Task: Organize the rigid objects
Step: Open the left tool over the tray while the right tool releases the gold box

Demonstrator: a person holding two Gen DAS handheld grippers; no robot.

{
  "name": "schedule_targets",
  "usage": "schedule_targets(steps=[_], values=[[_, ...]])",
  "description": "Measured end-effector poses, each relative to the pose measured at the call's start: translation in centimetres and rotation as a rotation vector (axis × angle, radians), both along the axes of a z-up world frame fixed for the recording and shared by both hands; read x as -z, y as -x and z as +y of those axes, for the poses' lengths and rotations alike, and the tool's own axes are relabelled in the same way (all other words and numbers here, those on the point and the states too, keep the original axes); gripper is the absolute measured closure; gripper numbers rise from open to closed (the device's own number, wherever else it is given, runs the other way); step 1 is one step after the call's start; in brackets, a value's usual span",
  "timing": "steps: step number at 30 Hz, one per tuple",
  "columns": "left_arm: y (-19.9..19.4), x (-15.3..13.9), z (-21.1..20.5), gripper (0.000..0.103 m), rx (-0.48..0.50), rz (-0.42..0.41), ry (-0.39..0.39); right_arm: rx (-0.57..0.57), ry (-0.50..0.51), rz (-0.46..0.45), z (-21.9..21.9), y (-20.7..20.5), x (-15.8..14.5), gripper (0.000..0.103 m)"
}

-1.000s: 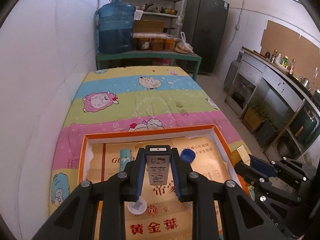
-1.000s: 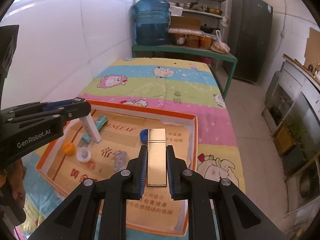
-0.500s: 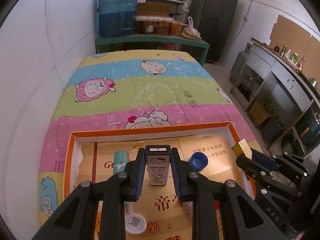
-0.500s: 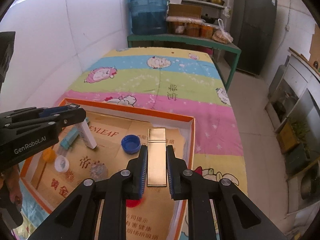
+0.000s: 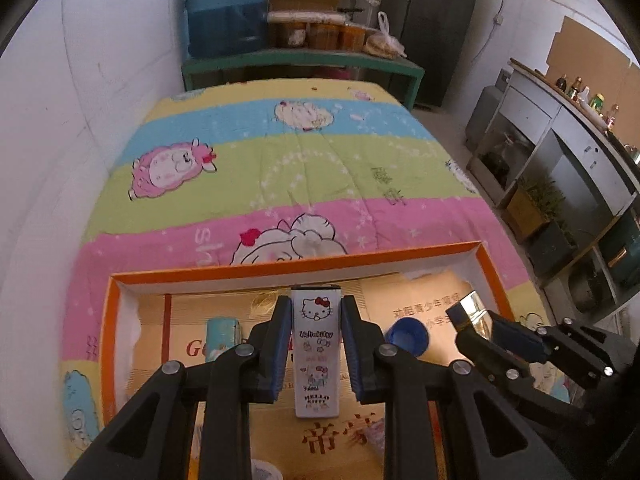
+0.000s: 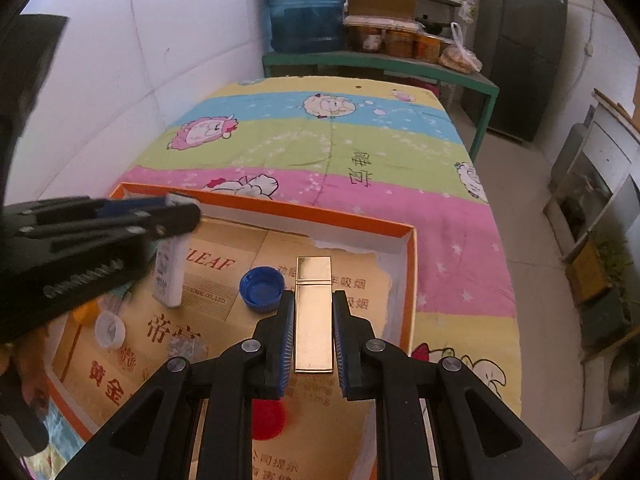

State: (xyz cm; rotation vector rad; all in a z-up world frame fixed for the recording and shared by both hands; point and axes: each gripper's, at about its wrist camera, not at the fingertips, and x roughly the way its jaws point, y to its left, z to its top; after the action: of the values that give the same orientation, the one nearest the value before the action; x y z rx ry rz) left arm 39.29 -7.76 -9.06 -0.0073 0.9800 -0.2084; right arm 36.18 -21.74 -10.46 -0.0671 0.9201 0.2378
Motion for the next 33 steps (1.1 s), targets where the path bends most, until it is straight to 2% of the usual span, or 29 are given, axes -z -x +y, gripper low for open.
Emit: schedule_targets(steps=[13,18,22,24,26,28,33], values=[[-1.1,1.9,0.2,0.078,-0.005,0.035,0.005,-0.016,0.017,0.028,0.2,-0.8,1.2,0.085],[-1.5,2.9,0.2,0.078,0.008,0.079,0.022,-0.023,0.036,0.067,0.5,-1.2,1.8,0.085],[-1.7,3.0,0.3,0.078,0.012,0.082,0.037,-0.027,0.04,0.09,0.6,-1.4,2.2,0.085],[-1.7,3.0,0.5,0.075,0.011,0.082,0.045,-0.027,0.036,0.106,0.6,-1.5,2.4,0.085],[-1.7,3.1,0.6,0.067,0.007,0.081,0.05,-0.026,0.029,0.113,0.5,-1.6,2.4,0.084],[-1.6,3.0,0.7,0.063,0.006,0.076,0.05,-0.025,0.023,0.119,0.4,-1.7,2.5,0.081],[-1.2,2.2,0.8,0.063,0.005,0.046,0.048,-0.021,0.02,0.116,0.2,-1.6,2.3,0.069]])
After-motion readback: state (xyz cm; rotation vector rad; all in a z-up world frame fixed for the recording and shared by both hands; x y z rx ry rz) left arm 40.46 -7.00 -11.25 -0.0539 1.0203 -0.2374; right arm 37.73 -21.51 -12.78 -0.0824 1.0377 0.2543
